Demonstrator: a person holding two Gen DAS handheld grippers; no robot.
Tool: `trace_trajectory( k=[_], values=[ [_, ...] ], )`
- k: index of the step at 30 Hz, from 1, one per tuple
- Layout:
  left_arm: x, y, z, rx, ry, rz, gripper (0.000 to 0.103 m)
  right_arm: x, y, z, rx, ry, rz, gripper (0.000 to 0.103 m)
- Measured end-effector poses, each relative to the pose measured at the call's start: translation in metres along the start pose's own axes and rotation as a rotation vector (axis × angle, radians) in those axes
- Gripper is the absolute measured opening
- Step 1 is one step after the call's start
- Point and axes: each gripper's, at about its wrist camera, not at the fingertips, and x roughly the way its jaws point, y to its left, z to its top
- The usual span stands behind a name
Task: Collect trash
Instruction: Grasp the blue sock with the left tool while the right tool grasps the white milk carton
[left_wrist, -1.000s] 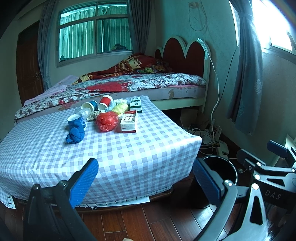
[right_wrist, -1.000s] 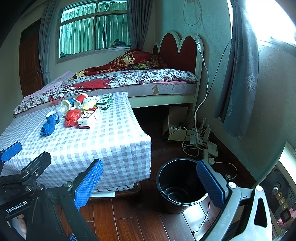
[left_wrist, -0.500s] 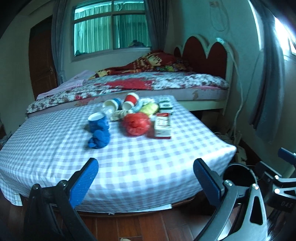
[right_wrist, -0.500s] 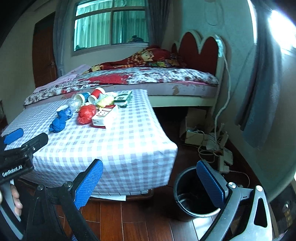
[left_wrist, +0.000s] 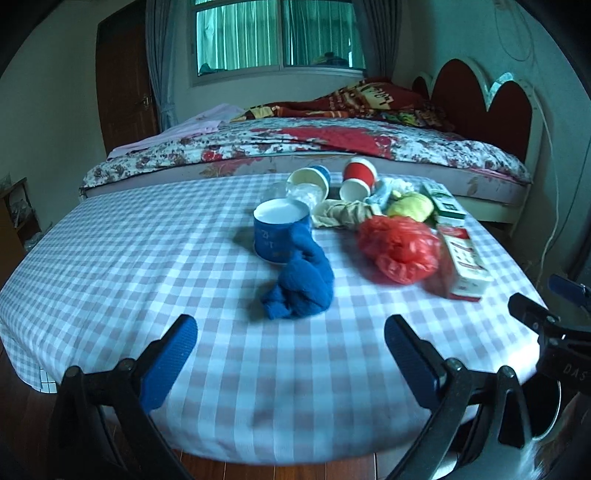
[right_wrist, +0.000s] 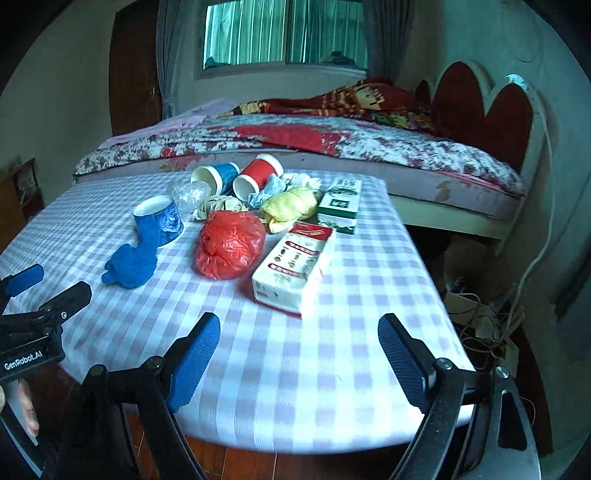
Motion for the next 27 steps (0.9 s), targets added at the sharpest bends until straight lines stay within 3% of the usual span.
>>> trace_trajectory(
  k=[3,5,9,11,12,20,27],
  values=[
    [0.024,-0.003,0.008,0.014,0.023,-0.003,0.094,0.037,0.006,0.011,-0.005,0.051,0.001,0.087],
    [0.04,-0.007,0.012,0.021,0.049,-0.015,0.084,0.06,0.005,0.015,-0.004,0.097,-0.001,0.085],
    [0.065,-0.013,0.015,0.024,0.079,-0.016,0.08,0.089,-0.001,0.018,0.011,0.143,-0.002,0.08],
    [0.072,-0.016,0.016,0.028,0.087,-0.02,0.076,0.097,-0.005,0.018,0.022,0.158,0.007,0.068],
    [0.076,-0.018,0.015,0.032,0.096,-0.025,0.074,0.098,-0.008,0.018,0.028,0.16,0.011,0.057],
    [0.084,-0.022,0.016,0.053,0.103,-0.046,0.045,0.1,-0.019,0.019,0.023,0.139,0.003,0.056],
    [0.05,-0.027,0.019,0.04,0.02,-0.1,0.041,0.074,-0.026,0.008,-0.001,0.059,0.012,0.055]
  ],
)
